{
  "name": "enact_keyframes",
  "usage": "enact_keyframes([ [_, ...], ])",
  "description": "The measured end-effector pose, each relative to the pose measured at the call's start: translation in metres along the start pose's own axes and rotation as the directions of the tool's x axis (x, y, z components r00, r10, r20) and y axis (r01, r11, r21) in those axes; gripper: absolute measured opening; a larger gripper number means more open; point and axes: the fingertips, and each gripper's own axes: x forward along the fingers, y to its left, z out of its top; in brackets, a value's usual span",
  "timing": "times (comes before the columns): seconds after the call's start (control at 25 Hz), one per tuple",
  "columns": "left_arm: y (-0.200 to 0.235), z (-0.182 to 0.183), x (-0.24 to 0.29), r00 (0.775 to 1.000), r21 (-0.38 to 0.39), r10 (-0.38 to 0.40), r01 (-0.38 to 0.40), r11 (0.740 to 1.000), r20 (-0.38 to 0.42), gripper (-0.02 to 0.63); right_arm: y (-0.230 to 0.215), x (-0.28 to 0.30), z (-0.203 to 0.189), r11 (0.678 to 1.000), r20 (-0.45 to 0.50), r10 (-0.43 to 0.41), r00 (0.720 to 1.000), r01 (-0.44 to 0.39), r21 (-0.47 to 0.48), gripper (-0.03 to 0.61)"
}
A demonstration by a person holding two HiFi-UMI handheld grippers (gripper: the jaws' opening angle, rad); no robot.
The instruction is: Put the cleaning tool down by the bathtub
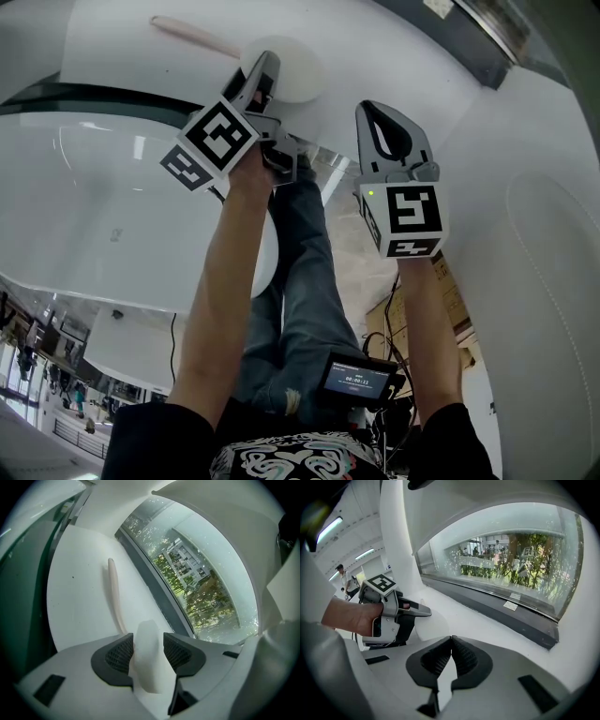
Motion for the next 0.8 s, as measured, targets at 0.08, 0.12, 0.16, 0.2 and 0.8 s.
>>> enact_keyframes([
  [0.08,-0.001,0.002,-0.002,1.0,0.0,-0.003,0.003,1.0,0.006,0.192,0.002,0.0,0.001,1.0,0.004,0.004,1.0,-0.004,-0.002,0.028],
  [0.12,-0.001,0.003,-0.003,1.0,0.001,-0.002,0.002,1.0,0.01,0.192,0.002,-0.001,0.001,1.0,0.006,0.006,1.0,-0.006,-0.004,0.028],
  [0.16,-0.002,0.005,-0.004,1.0,0.001,-0.002,0.002,1.0,0.018,0.192,0.003,-0.001,0.001,1.0,0.006,0.007,1.0,-0.007,-0.005,0.028],
  [0.2,-0.002,0.006,-0.006,1.0,0.002,-0.003,0.003,1.0,0.03,0.192,0.003,-0.002,0.0,1.0,0.006,0.008,1.0,-0.008,-0.008,0.028],
  [0.8,-0.013,0.034,-0.045,0.987,0.112,-0.019,0.002,0.994,0.159,0.19,0.011,-0.011,0.005,0.999,0.011,0.0,1.0,0.0,-0.034,0.028],
])
